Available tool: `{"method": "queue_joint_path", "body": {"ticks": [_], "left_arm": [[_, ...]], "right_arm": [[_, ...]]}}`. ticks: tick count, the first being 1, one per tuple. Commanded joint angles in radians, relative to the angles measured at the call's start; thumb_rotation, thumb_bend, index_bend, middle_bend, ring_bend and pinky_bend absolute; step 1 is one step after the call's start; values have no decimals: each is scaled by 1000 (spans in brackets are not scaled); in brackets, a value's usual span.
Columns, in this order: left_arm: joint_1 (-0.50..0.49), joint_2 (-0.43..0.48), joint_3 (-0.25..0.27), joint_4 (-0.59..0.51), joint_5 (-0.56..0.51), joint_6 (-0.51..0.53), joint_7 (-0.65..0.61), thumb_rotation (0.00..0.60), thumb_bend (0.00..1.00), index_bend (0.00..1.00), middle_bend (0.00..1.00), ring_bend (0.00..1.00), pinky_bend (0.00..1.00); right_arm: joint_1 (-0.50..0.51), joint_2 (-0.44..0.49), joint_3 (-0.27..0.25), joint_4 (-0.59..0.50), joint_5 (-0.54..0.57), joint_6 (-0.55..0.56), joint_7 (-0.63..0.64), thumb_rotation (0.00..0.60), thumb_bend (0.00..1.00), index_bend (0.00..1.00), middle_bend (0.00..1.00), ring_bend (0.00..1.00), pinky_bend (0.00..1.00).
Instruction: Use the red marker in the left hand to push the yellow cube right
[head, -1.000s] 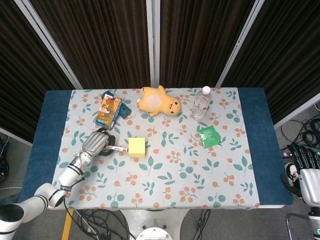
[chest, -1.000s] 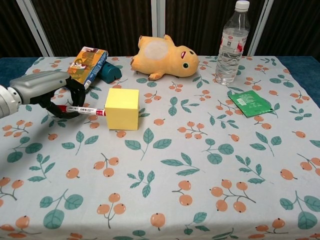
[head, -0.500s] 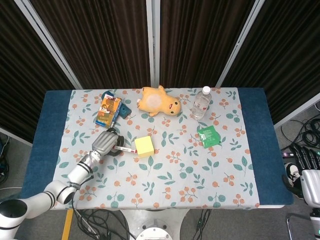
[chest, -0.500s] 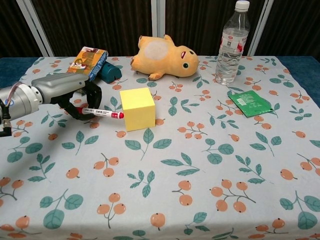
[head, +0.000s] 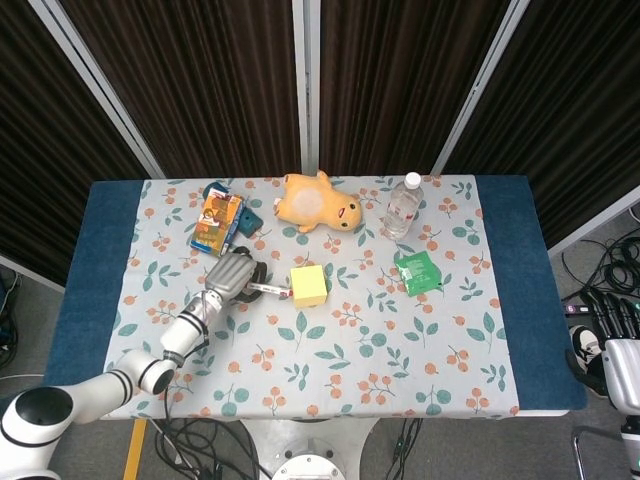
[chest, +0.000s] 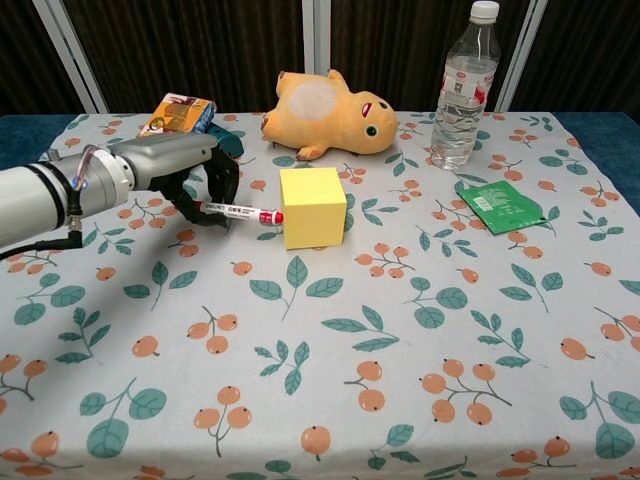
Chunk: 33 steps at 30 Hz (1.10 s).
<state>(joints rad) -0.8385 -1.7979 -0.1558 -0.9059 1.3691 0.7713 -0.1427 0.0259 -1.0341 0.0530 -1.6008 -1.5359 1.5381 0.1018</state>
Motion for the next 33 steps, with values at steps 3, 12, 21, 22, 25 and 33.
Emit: {"method": "queue_joint_path", "body": {"ticks": [3, 12, 21, 22, 25, 33], "left_arm": [[-39, -36, -23, 30, -19, -26, 25, 600, 444, 706, 679, 443, 215], [-121, -96, -66, 73, -44, -62, 64, 600, 446, 706, 678, 442, 215], [-200, -149, -101, 108, -77, -107, 116, 600, 446, 706, 678, 443, 215], [-209, -156, -105, 112, -81, -112, 122, 600, 445, 706, 678, 443, 215], [-227, -168, -112, 122, -94, -125, 140, 600, 446, 706, 678, 443, 215], [-187, -128, -93, 79, -105, -89, 150, 600, 446, 706, 678, 443, 216]], "right_arm": [[3, 1, 1, 2, 4, -7, 2, 600, 250, 0, 45, 0, 0], [3, 5, 3, 6, 12, -13, 7, 600, 252, 0, 45, 0, 0], [-3, 8, 3, 17, 17, -9, 21, 600, 252, 0, 45, 0, 0], [-3, 8, 3, 18, 18, -10, 22, 600, 250, 0, 45, 0, 0], [-4, 9, 4, 19, 20, -10, 24, 600, 255, 0, 45, 0, 0], [-11, 11, 2, 23, 17, 0, 33, 600, 252, 0, 46, 0, 0]]}}
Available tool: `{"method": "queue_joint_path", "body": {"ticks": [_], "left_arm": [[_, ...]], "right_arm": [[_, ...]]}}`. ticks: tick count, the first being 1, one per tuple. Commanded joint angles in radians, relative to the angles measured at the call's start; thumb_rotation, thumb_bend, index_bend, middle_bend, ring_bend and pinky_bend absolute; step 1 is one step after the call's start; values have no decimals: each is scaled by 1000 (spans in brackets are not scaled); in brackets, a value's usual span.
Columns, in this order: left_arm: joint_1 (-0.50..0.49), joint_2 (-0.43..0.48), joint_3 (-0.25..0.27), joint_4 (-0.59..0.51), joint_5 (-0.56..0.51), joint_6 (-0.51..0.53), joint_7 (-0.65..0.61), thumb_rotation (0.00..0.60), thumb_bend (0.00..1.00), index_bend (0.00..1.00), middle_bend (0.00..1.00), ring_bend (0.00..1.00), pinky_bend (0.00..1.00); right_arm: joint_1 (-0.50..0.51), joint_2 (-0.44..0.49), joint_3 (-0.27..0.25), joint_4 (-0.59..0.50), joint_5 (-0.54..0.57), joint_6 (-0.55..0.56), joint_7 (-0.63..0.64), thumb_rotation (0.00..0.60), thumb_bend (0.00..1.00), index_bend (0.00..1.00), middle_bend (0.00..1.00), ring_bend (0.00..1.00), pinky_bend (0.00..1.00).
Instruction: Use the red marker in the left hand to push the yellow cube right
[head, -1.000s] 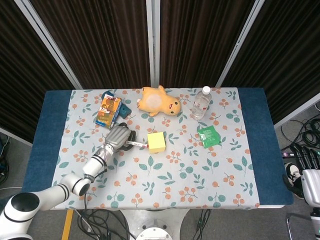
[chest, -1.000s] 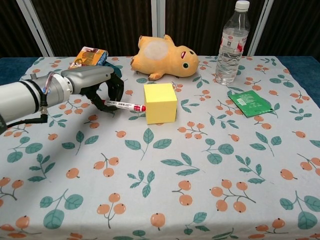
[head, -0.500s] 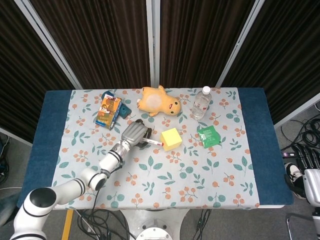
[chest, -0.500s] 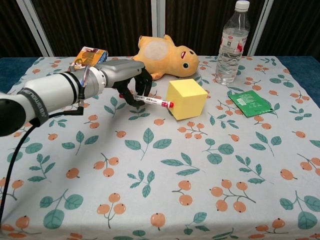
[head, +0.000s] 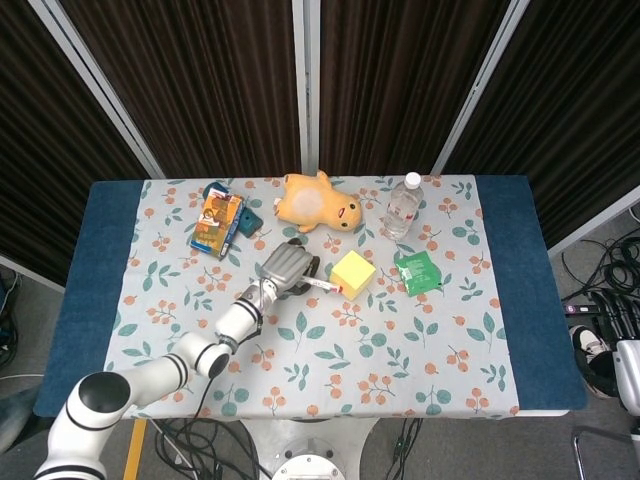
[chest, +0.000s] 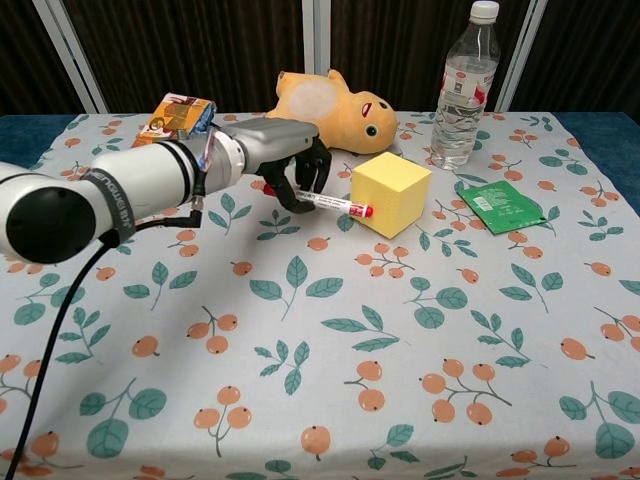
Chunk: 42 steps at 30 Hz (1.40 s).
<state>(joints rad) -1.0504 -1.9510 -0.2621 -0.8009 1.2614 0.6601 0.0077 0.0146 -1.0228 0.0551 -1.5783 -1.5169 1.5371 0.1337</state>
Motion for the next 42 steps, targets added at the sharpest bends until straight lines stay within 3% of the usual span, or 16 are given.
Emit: {"method": "queue_joint_path", "body": {"ticks": [1, 11, 21, 25, 28, 31, 36, 42], "left_arm": [[37, 38, 19, -41, 4, 33, 0, 600, 446, 706, 678, 442, 216], [217, 206, 117, -257, 32, 182, -8, 600, 446, 697, 674, 443, 216], [357, 314, 210, -340, 50, 267, -13, 600, 443, 664, 659, 442, 216], [381, 325, 224, -348, 44, 265, 2, 600, 438, 571, 596, 410, 216], [386, 339, 225, -370, 27, 246, 19, 600, 425, 425, 441, 301, 216], [396, 354, 222, -396, 14, 246, 38, 600, 420, 363, 357, 245, 215], [430, 401, 205, -457, -7, 292, 54, 600, 418, 337, 342, 238, 216], [524, 496, 173, -527, -34, 438, 26, 600, 416, 337, 342, 237, 215]], "right_arm": [[0, -1, -1, 1, -4, 1, 2, 600, 250, 0, 46, 0, 0], [2, -8, -4, -3, -28, 12, 2, 600, 250, 0, 46, 0, 0], [5, -13, -7, -5, -43, 15, 2, 600, 250, 0, 46, 0, 0], [8, -16, -7, -8, -50, 15, -1, 600, 251, 0, 46, 0, 0], [9, -13, -7, -12, -52, 17, -5, 600, 250, 0, 46, 0, 0], [4, -10, -8, -15, -52, 23, -5, 600, 251, 0, 46, 0, 0], [-1, -6, -8, -15, -45, 28, 0, 600, 251, 0, 46, 0, 0], [-1, -1, -9, -7, -29, 11, 16, 600, 253, 0, 58, 0, 0]]}}
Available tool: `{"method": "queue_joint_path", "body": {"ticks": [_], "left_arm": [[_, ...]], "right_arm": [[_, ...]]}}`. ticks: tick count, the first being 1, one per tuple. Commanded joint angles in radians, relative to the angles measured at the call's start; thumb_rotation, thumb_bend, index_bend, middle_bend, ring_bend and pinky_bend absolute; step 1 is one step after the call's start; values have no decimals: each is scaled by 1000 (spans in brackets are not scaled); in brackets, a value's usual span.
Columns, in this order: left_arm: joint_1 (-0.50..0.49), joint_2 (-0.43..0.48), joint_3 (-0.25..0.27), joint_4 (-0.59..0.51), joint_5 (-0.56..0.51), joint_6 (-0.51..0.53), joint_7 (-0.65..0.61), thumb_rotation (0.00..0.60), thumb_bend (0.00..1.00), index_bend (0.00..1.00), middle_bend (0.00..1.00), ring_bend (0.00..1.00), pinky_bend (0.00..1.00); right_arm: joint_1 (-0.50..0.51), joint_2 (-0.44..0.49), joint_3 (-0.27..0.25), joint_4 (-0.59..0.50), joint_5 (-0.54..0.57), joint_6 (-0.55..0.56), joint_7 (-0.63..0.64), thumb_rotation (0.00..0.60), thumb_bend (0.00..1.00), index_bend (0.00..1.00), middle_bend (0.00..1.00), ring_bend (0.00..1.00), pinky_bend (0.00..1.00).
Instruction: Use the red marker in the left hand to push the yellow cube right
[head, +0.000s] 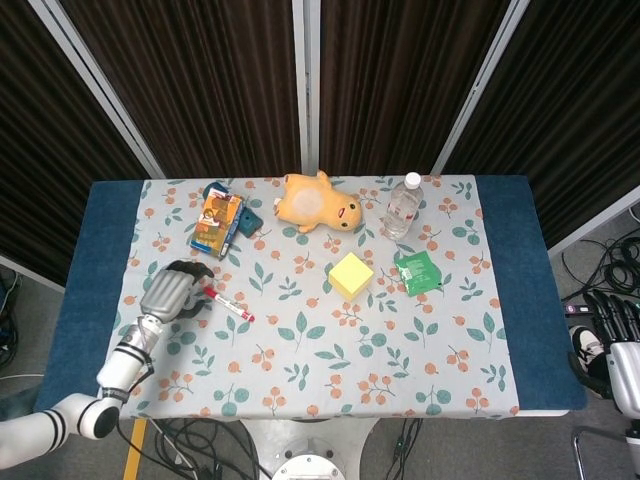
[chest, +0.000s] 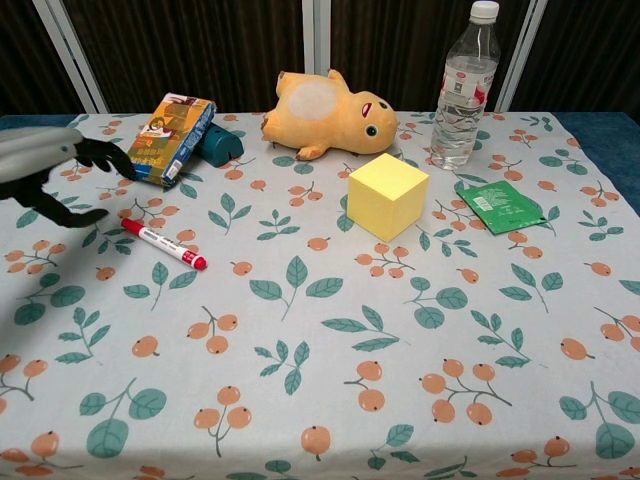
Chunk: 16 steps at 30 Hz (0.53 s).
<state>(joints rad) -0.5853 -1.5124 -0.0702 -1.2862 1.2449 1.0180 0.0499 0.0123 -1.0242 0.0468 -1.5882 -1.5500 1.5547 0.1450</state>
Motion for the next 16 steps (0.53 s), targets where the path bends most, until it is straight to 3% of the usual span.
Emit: {"method": "queue_joint_path", "body": {"ticks": [1, 8, 16], "left_arm": [[77, 71, -20, -51, -19, 105, -18, 600, 415, 337, 342, 238, 215], [224, 156, 11, -122, 3, 306, 15, 600, 382, 337, 342, 238, 209], [363, 186, 68, -212, 62, 485, 81, 600, 297, 337, 342, 238, 197]], "right_arm": [[3, 0, -1, 5, 6, -11, 6, 600, 252, 0, 60, 0, 0], [17, -12, -1, 8, 1, -32, -3, 600, 249, 0, 60, 0, 0], [25, -27, -4, 9, 0, -45, -17, 600, 249, 0, 60, 0, 0]]}}
